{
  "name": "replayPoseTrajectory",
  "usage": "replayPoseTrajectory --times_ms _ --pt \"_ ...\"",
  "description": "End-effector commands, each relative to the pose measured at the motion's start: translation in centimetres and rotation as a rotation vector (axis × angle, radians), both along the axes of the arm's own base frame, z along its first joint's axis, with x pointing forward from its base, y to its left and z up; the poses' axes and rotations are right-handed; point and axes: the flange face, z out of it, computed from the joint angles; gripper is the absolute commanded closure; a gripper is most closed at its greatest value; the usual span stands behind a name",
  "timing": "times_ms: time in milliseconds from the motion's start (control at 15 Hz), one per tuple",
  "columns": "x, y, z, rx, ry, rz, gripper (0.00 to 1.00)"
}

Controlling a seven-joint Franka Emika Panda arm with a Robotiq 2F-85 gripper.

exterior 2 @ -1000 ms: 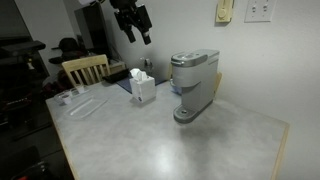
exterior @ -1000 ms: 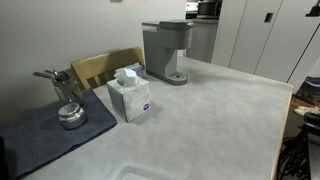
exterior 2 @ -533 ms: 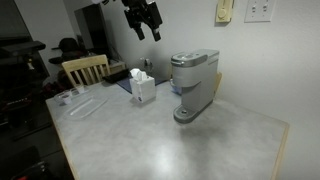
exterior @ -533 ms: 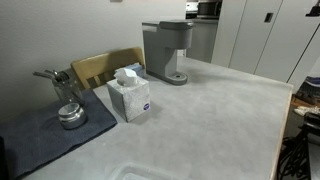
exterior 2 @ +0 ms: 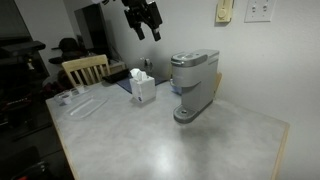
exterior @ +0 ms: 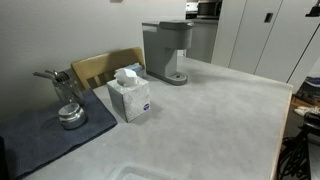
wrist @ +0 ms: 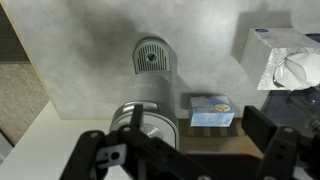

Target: Press the button on the top of the coffee maker

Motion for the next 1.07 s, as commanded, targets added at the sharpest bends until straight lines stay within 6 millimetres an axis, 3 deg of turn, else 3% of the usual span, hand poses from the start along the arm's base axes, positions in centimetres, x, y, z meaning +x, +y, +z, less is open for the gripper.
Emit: replayPoseTrajectory --times_ms 0,533,1000 --pt "1.2 -1.0 -0.8 -0.019 -0.005 -0.018 0.0" --pt "4.3 -2.9 -2.3 -0.032 -0.019 -0.025 0.0" --pt "8.3 -3.3 -1.5 -0.025 -0.027 -0.006 0.0"
